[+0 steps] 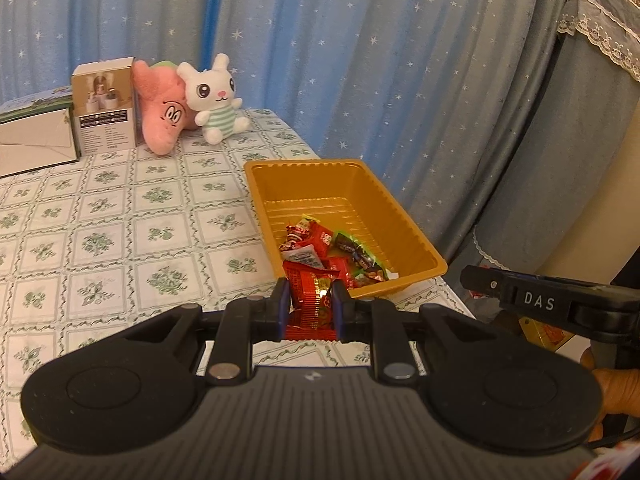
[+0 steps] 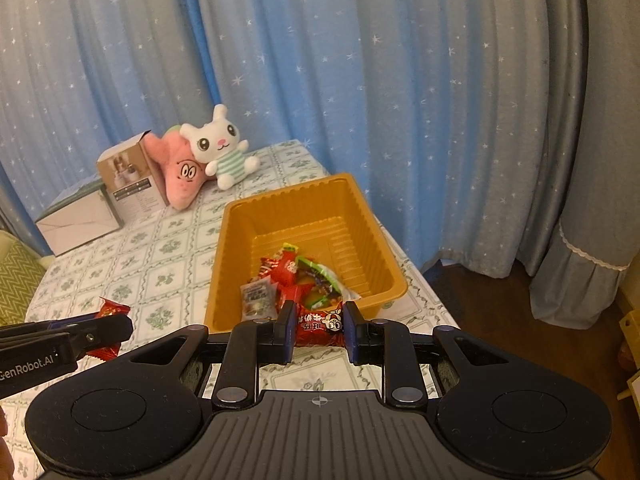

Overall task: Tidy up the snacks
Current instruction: 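Carry both red candies over the orange tray, then lower both tools into the tray and open them to release the candies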

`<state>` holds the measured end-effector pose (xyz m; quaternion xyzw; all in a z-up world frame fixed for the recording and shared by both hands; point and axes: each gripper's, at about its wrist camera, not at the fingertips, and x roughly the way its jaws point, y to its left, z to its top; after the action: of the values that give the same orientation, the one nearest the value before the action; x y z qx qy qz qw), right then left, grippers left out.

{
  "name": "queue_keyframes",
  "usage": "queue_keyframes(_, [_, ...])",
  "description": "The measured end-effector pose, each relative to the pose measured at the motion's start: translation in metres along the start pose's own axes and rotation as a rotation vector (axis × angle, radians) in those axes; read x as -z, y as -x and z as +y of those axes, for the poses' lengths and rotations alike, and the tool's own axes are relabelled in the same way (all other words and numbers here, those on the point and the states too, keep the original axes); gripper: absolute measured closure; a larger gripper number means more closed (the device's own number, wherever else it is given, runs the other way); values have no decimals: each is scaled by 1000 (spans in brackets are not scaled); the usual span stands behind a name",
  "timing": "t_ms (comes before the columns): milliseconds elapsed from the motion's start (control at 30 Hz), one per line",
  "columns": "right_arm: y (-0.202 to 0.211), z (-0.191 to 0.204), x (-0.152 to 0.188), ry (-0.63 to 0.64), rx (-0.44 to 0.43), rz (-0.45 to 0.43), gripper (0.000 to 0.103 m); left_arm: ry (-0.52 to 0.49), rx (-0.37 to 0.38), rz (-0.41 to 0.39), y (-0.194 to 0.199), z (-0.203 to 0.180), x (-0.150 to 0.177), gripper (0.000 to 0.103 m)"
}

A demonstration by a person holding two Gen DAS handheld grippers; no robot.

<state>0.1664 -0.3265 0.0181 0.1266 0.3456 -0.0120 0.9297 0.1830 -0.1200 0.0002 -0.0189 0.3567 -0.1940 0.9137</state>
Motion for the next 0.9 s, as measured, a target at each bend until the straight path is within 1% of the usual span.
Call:
queue_keyframes(200, [-9,-9,-7,-7,5,0,78,-5,20,13,-19,-7,-10,84])
queue_keyframes(467, [-34,-21,-16,-13,7,19,78,-17,47,34,-47,-14,-24,84])
queue_keyframes(700, [-55,-24,-29,2,-5,28,78,-15,64,51,-73,-12,-40,84])
queue_keyframes(900, [-82,-21,-43,17,-14,39,78,-22,61,59,-98,-8,-54,84])
